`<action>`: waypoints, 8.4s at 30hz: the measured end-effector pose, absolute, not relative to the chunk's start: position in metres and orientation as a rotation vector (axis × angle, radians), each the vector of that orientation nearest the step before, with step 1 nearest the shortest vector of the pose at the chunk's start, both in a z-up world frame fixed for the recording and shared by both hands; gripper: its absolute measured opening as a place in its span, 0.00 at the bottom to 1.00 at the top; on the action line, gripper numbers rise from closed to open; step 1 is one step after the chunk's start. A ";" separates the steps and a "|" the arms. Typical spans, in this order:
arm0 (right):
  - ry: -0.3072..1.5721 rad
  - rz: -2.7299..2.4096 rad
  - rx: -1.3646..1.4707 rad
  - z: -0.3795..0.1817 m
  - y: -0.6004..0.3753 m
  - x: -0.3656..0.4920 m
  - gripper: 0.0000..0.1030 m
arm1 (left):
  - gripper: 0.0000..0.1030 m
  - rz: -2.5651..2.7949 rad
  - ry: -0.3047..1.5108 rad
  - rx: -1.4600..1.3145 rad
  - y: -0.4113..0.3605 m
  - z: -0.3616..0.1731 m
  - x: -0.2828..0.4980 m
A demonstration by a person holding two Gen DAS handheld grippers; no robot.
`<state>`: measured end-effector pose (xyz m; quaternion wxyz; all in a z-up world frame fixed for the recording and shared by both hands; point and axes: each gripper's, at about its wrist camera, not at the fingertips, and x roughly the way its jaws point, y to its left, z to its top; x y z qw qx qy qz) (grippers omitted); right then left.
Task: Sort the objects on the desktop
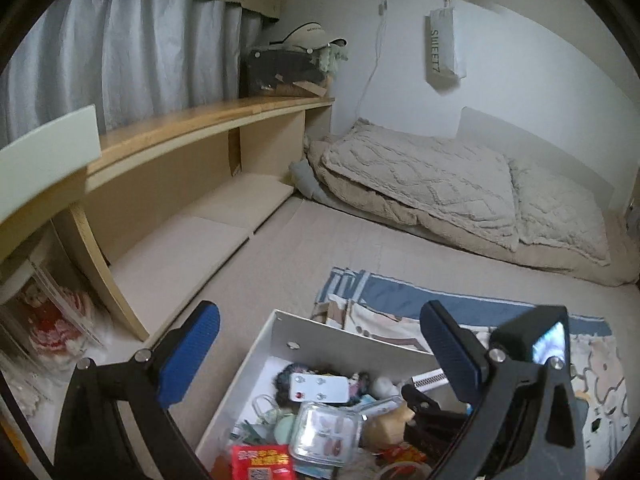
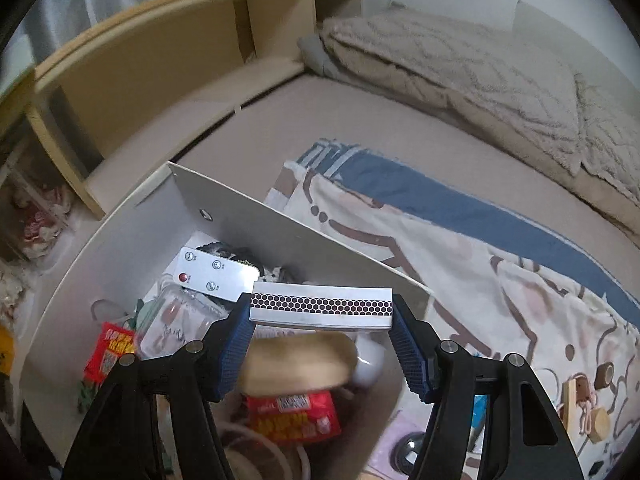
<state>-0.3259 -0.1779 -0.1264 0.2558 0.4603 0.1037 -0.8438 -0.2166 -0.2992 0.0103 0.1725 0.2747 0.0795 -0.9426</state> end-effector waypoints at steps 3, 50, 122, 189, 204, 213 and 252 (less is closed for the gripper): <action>0.325 -2.300 1.268 -0.133 -0.190 -0.331 0.64 | 0.98 -2.672 0.220 0.778 -0.304 0.009 -0.216; 0.124 -2.461 0.795 -0.053 -0.092 -0.254 1.00 | 0.98 -2.633 0.159 0.784 -0.266 0.021 -0.171; 0.223 -2.725 0.750 -0.036 0.154 -0.138 1.00 | 0.98 -2.919 -0.058 0.810 -0.074 0.007 -0.108; 0.057 -2.131 1.376 -0.213 0.010 -0.266 0.01 | 0.98 -2.878 -0.505 1.233 -0.084 -0.096 -0.128; 0.140 -1.988 1.209 -0.231 -0.054 -0.273 0.01 | 0.98 -2.923 -0.346 1.135 -0.104 -0.071 -0.122; 0.235 -1.919 1.154 -0.249 -0.068 -0.265 0.01 | 0.98 -2.903 -0.249 1.117 -0.121 -0.066 -0.121; 0.035 -2.101 1.200 -0.200 0.137 -0.218 0.01 | 0.98 -2.952 -0.385 1.179 0.000 -0.098 -0.140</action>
